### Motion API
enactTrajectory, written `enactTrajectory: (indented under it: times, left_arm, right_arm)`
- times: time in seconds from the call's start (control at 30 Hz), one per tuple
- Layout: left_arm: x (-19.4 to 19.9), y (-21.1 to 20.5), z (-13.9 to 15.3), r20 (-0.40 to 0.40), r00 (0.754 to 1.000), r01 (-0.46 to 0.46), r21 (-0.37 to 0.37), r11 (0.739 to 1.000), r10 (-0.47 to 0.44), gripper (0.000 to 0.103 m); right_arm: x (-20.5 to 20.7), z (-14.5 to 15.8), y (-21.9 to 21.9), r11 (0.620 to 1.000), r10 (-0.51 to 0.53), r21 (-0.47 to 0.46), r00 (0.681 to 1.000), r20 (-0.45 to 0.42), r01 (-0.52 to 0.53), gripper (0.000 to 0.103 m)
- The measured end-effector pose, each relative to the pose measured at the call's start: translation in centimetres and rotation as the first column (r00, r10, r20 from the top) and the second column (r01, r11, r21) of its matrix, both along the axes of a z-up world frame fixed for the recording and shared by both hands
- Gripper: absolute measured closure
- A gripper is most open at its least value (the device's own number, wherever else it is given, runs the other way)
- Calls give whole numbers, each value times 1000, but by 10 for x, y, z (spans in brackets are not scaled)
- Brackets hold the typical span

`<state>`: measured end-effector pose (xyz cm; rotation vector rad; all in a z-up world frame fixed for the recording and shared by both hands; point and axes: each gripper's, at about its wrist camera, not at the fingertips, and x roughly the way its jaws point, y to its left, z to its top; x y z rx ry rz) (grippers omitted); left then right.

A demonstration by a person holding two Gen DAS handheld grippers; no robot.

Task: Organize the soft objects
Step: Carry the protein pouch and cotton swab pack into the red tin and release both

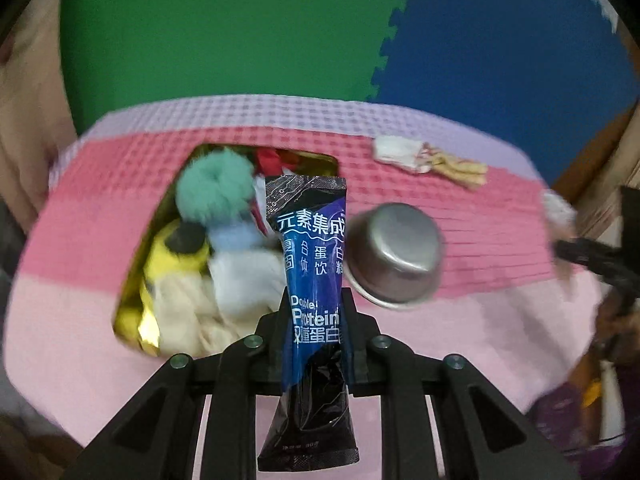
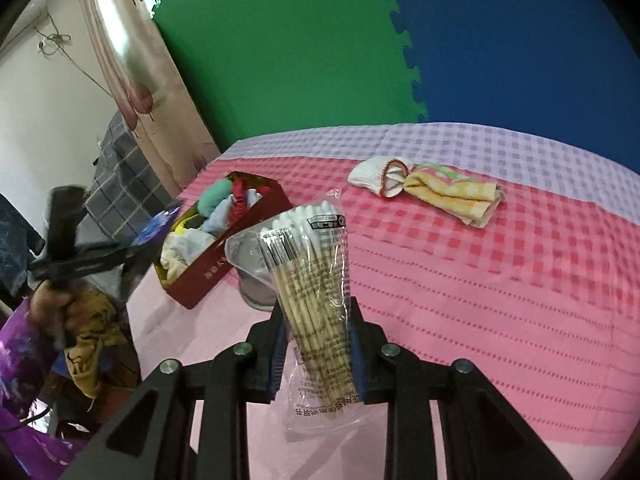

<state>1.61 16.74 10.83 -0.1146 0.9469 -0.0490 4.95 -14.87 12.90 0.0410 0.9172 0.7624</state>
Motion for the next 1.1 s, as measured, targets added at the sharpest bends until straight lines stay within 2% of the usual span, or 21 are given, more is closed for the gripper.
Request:
enactTrajectory:
  times: [0.1, 0.23, 0.5, 0.67, 0.77, 0.83, 0.9, 0.97, 1.03, 1.1]
  left_arm:
    - [25, 2, -12, -18, 1000, 7, 75, 997, -6, 86]
    - [48, -2, -29, -69, 997, 46, 129, 991, -37, 86]
    - [66, -10, -50, -112, 992, 69, 132, 989, -54, 85]
    - [67, -19, -56, -105, 993, 72, 167, 983, -55, 74]
    - [60, -22, -50, -73, 997, 17, 245, 969, 1, 59]
    - [45, -22, -37, -19, 999, -23, 270, 962, 29, 32]
    - [28, -22, -22, 50, 998, -58, 266, 962, 46, 20]
    - [5, -25, -5, 128, 990, -95, 277, 956, 61, 13]
    - [-8, -27, 3, 149, 985, -129, 287, 949, 89, 9]
    - [-30, -26, 10, 174, 976, -172, 241, 955, 132, 7]
  right_arm:
    - [-7, 1, 1, 1000, -4, -3, 1000, -5, 4, 76]
    - [-8, -2, 2, 1000, -8, 0, 1000, -16, 8, 76]
    - [-1, -8, 2, 1000, -12, 19, 999, -37, 13, 76]
    - [-2, -10, 4, 1000, -1, 21, 999, -40, 2, 76]
    - [-3, -10, 5, 1000, 3, 29, 999, -45, -2, 76]
    - [-4, -8, 8, 999, 7, 33, 999, -45, -5, 76]
    - [-5, -5, 12, 999, 22, 44, 999, -42, -20, 76]
    - [-6, 0, 21, 998, 46, 46, 998, -30, -45, 76]
    - [-7, 4, 35, 996, 74, 51, 997, -24, -72, 76]
    - [-7, 8, 47, 993, 95, 68, 995, -30, -93, 76]
